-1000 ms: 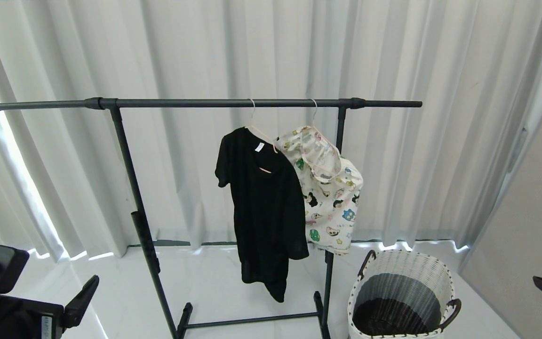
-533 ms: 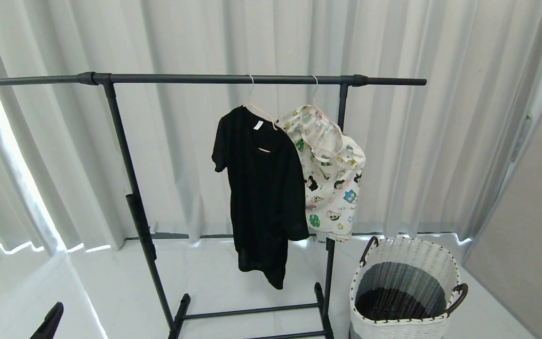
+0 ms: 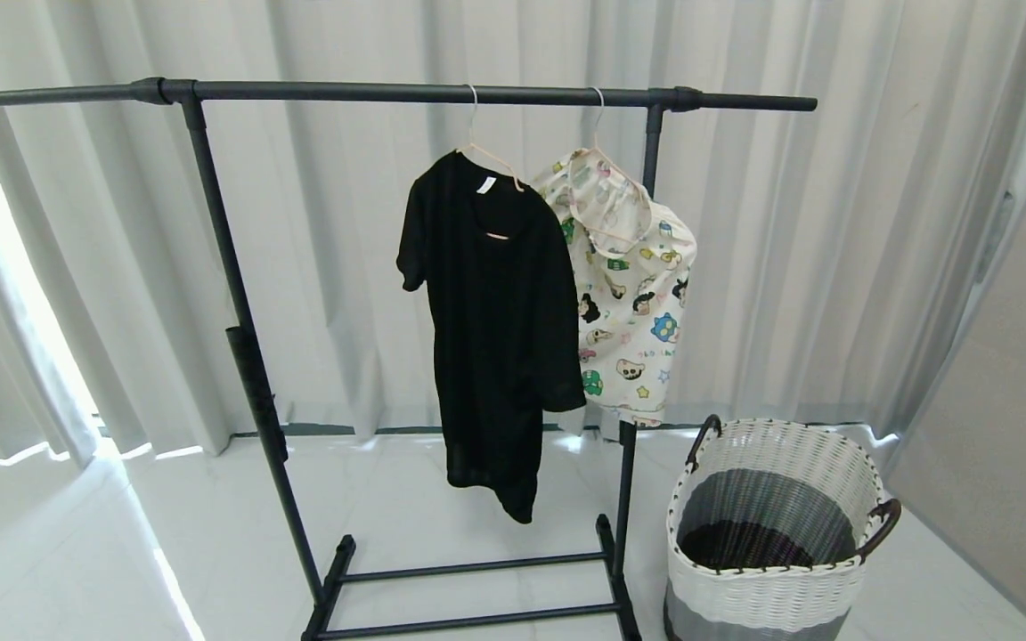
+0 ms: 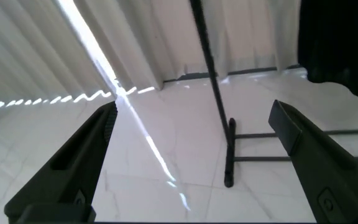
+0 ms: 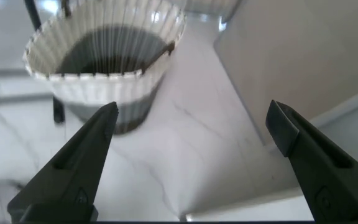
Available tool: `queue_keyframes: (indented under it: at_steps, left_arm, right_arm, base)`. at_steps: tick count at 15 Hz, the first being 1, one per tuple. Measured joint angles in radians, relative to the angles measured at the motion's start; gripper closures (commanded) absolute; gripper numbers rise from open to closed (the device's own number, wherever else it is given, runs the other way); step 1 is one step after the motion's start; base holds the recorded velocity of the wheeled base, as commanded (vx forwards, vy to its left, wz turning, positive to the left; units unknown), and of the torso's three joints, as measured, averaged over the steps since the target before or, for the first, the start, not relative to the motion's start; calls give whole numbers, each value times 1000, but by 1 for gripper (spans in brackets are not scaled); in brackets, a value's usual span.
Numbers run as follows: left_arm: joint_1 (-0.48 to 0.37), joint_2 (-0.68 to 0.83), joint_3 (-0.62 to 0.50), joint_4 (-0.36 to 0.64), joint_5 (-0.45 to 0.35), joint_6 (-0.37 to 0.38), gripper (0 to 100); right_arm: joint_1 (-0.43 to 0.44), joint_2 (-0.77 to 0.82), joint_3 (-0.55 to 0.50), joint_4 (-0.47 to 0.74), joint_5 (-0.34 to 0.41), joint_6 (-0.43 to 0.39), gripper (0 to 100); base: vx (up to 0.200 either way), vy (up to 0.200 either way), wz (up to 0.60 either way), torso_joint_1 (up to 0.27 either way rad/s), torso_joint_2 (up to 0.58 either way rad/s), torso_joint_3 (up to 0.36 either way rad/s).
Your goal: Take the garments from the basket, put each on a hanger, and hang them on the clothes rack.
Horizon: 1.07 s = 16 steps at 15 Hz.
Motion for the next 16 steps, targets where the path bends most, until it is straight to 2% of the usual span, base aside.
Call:
queue_keyframes:
  at_steps: [2,4,5,7,9,10,12,16]
  left_arm:
    - [1,-50,-2,5,3,-68,0]
    - [0,-73,-2,3,-27,-91,0]
    - [2,-80,-1,4,-54,-123,0]
    - [0,-87,2,3,-97,-182,0]
    - [-1,-89,5,-1,-127,-181,0]
    - [-1,-89,7,-11,-170,-182,0]
    - [-1,-89,14,-28,-287,-181,0]
    - [-3,-88,21,-36,-328,-180,0]
  right_arm:
    - [-4,-149,67,-35,-37,-1,0]
    - [-10,-243,175,-176,-146,1,0]
    - [-11,-265,221,-241,-149,0,0]
    - [-14,-290,257,-253,29,0,0]
    - [-14,-301,264,-225,227,4,0]
    - [-2,-303,265,-217,269,6,0]
    - [53,-307,267,-214,281,2,0]
    - [211,-332,269,-212,282,4,0]
  base:
    - [0,0,0,-5,171,78]
    - [0,0,0,-51,114,110]
    - [0,0,0,0,0,0]
    - [0,0,0,0,0,0]
    - [0,0,0,0,0,0]
    - [0,0,0,0,0,0]
    - [0,0,0,0,0,0]
    - [0,0,0,0,0,0]
